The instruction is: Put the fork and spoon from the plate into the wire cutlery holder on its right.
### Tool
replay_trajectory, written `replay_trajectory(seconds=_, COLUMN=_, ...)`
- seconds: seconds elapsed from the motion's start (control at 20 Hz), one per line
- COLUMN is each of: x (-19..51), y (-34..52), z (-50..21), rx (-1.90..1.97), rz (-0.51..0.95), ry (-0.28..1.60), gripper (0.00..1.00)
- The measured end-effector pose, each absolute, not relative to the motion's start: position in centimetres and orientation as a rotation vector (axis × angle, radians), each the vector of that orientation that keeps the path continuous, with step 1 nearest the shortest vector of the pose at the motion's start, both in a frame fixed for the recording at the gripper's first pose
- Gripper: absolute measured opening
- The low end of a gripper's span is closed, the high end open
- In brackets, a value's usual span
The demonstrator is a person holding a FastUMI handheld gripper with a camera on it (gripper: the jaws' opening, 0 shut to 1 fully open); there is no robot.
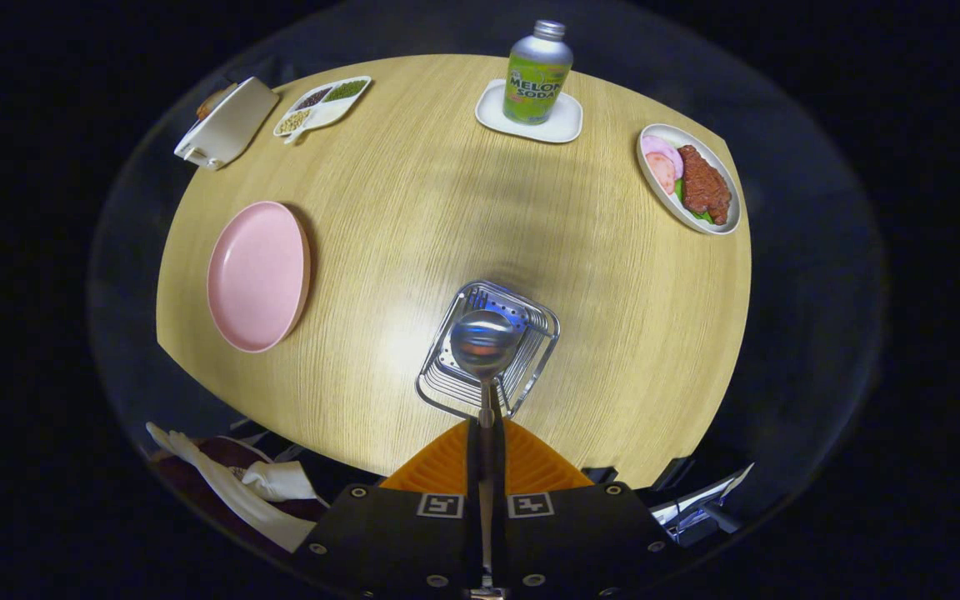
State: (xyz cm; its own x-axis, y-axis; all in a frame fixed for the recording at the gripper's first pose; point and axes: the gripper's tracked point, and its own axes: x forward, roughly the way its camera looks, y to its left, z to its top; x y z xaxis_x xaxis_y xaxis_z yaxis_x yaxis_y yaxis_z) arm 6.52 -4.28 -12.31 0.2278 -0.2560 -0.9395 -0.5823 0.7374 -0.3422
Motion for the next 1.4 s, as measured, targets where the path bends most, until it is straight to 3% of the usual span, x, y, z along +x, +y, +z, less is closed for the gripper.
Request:
replay_trajectory(seconds=0.15, x=7.4, y=-4.0, z=-12.9, rx=-0.778, rz=0.256, ry=1.354, gripper=0.06)
replay_trajectory(seconds=0.3, x=8.4, y=-3.0, z=-12.8, rx=-0.744, rz=0.283, ry=1.306, gripper=0.13)
replay_trajectory(seconds=0.55, x=9.5, y=-1.7, z=-10.1, rx=-0.623, rz=0.284, ry=1.14, gripper=1.0)
replay_trajectory(seconds=0.85, x=11.2, y=2.3, z=0.1, rx=-0.399, rz=0.28, ry=0.657, gripper=1.0)
replay_trajectory(seconds=1.1, x=8.0, y=4.8, z=10.1, rx=-0.207, rz=0.322, ry=0.278, gripper=1.0)
replay_trajectory(seconds=1.4, x=4.0, y=2.2, z=15.6, rx=-0.157, rz=0.227, ry=-0.048, gripper=1.0)
